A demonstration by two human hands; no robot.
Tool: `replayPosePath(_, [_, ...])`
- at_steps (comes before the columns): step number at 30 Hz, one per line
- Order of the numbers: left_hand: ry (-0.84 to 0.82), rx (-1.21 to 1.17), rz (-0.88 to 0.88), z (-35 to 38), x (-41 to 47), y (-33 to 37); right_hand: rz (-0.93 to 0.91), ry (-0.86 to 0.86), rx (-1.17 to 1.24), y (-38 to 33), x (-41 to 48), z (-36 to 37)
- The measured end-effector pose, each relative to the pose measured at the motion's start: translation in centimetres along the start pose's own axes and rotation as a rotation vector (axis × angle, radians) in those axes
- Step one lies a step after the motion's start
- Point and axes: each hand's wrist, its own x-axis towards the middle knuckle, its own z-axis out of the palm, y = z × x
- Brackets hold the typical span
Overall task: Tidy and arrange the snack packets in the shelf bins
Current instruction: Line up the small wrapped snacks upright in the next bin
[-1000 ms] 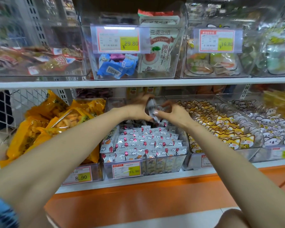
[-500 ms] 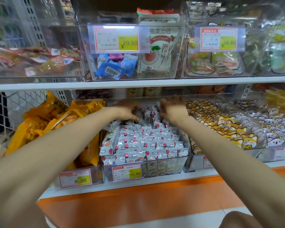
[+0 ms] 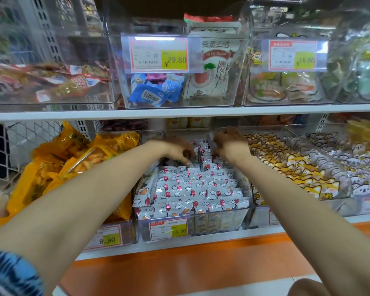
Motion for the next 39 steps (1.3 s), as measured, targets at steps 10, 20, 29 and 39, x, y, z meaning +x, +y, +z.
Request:
replayPosePath(10, [0.041, 0.284, 0.060, -0.1, -0.2, -0.5, -0.006, 0.002, 0.146, 0.2, 0.0, 0.2])
replayPosePath(20, [0.344, 0.075, 0.015, -0.9, -2.8, -0.6, 0.084, 0.053, 0.431, 0.4, 0.2, -0.1])
replayPosePath(29, [0.577, -0.072, -0.084, -0.9, -4.1, 0.8, 0.137, 0.114, 0.538, 0.6, -2.3, -0.3])
replayPosePath(39, [0.594, -0.473, 0.133, 0.3, -6.1, 4.5, 0.003, 0.090, 0.474, 0.5, -4.2, -1.0])
